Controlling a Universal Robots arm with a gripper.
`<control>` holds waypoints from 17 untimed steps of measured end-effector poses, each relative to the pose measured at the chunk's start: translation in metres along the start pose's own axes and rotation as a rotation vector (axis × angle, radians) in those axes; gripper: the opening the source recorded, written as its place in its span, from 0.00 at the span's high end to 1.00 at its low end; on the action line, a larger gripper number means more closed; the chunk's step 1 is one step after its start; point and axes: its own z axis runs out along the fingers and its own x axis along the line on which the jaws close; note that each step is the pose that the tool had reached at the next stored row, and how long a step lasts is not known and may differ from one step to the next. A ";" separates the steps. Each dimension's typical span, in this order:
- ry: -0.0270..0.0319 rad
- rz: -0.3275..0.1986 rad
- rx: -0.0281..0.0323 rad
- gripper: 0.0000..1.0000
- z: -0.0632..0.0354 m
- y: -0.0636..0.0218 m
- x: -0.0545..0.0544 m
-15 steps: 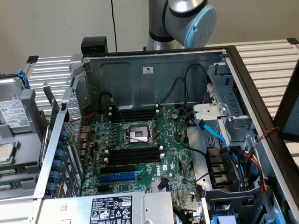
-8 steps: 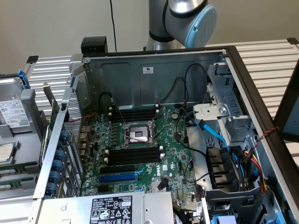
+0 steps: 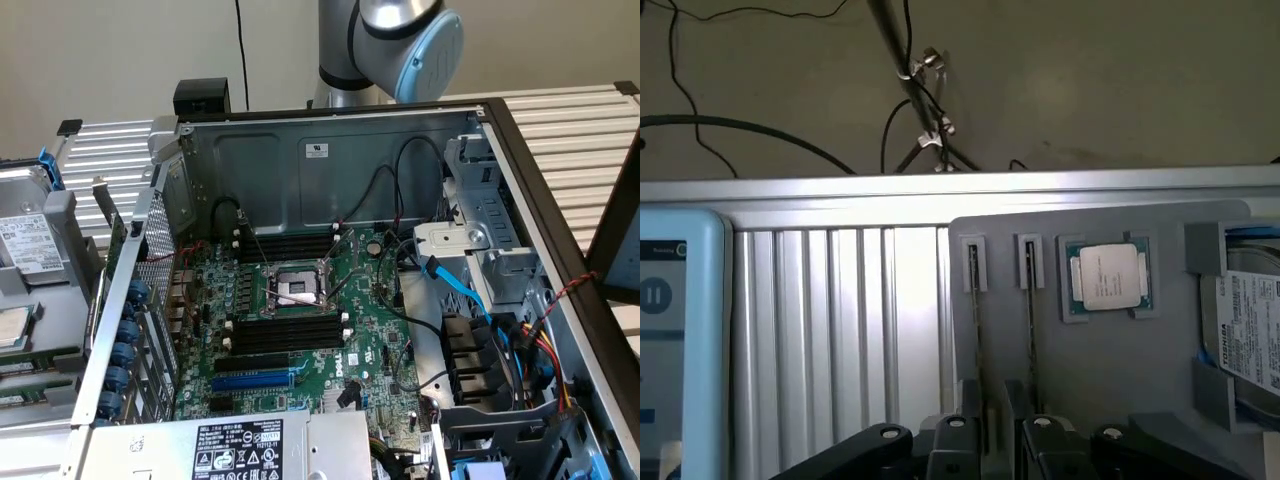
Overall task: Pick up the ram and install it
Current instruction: 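Pick up the ram and move it above insertion slot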
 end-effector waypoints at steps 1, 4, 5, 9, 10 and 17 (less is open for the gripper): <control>0.0001 0.000 -0.0002 0.76 0.0017 -0.0002 0.000; 0.0002 0.000 -0.0003 0.76 0.0072 -0.0027 0.000; 0.0002 0.000 -0.0003 0.76 0.0090 -0.0041 0.000; 0.0001 0.000 -0.0001 0.76 0.0164 -0.0101 -0.001; 0.0001 0.000 -0.0001 0.76 0.0182 -0.0114 -0.001; 0.0001 0.000 -0.0003 0.76 0.0309 -0.0149 -0.001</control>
